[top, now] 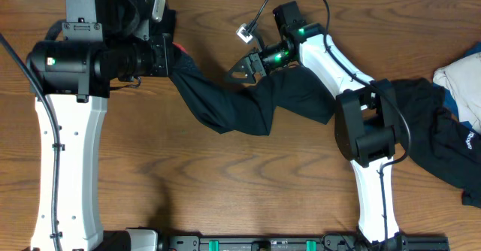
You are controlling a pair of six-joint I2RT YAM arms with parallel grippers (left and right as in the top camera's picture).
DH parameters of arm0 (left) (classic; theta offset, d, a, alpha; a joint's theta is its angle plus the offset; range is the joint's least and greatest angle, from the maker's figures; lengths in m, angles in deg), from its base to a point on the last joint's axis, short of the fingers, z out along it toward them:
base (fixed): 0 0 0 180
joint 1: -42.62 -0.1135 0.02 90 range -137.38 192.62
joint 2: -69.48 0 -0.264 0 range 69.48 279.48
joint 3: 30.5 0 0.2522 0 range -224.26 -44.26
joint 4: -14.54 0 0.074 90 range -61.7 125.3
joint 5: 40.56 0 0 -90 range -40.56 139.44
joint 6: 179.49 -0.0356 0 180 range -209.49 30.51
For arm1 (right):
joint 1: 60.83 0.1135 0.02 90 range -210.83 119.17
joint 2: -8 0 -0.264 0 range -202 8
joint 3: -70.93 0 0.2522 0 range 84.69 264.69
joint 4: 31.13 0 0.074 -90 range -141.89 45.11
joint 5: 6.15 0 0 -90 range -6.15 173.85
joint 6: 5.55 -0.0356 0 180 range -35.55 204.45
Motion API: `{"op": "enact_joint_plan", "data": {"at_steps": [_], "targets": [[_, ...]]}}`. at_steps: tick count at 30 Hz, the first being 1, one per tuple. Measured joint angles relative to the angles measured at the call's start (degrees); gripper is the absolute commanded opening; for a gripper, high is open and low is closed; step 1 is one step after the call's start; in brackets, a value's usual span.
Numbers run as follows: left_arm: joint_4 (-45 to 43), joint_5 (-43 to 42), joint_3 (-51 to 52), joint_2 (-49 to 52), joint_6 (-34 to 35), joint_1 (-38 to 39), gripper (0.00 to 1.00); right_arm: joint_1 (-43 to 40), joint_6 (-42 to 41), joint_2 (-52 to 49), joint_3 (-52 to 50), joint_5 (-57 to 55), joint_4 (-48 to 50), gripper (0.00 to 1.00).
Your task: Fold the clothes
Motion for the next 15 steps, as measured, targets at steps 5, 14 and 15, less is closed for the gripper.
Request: {"op": "enact_joint_plan", "data": {"at_steps": [5, 14, 15], "targets": [[-0.5, 0.0, 0.0, 0.0, -0.15, 0.0, 0.07, 0.0, -2.58, 0.0, 0.0, -4.07, -1.49, 0.99], [-2.71, 9.16, 0.0, 0.0, 3.17, 0.04, 0.06, 0.83, -7.5, 6.56, -0.52, -32.52, -9.68, 0.99], [-3.48, 10.62, 0.0, 0.0, 3.87, 0.04, 0.06, 1.27, -8.02, 9.11, -0.55, -36.57, -10.36, 0.99]]}}
